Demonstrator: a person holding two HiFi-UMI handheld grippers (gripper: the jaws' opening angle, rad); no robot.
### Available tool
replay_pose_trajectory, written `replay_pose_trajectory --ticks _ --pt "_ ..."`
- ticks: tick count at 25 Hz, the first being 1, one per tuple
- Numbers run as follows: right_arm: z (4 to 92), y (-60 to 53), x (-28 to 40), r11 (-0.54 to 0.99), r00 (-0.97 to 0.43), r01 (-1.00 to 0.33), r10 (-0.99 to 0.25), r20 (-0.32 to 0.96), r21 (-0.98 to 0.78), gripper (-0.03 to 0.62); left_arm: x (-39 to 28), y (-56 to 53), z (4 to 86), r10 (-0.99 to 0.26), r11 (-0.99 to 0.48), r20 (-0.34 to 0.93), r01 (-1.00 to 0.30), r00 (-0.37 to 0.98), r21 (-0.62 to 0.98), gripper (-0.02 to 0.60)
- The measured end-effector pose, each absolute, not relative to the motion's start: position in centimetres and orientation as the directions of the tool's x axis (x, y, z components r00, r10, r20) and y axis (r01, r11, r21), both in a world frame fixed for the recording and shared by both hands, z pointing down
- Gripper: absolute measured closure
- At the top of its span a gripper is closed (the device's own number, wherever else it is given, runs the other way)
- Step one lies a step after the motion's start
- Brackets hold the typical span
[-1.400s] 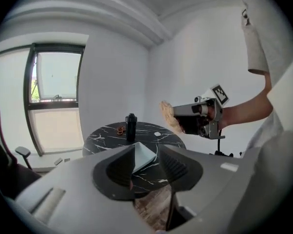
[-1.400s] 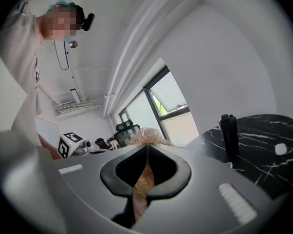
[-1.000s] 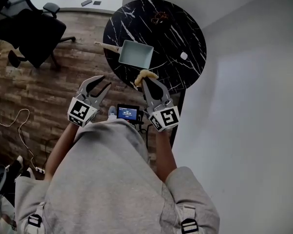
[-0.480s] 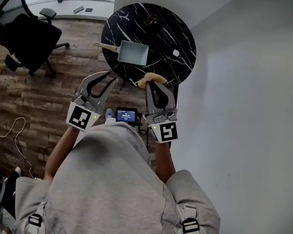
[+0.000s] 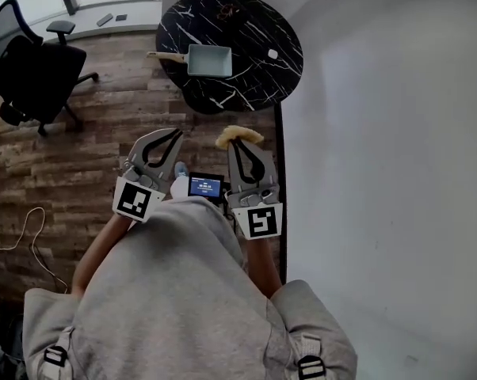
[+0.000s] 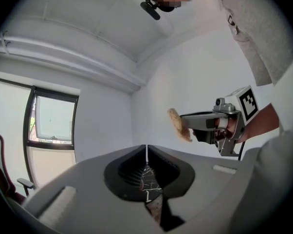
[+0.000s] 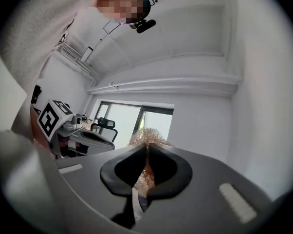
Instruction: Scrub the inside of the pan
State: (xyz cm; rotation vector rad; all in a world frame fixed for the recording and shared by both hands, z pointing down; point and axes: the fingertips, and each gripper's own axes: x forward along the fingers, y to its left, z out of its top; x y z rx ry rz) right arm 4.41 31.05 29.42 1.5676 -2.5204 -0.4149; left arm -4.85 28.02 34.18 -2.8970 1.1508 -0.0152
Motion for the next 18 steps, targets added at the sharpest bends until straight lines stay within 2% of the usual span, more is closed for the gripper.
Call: replay_pose_trajectory --ticks 8,18 --pt "30.4 39.6 2.0 0.335 -0.35 -0.891 -0.937 0.006 0.307 0.569 -6.9 35.5 35.6 -0.627 -0.779 0.001 -0.627 0.779 0.002 0.574" --pt "31.0 45.9 -1.2 0.324 -0.333 -0.892 -0.943 0.024 0.316 0.569 -9.1 42.3 35.9 -0.602 -0.799 -0.02 -0.602 0.798 0.012 0.575"
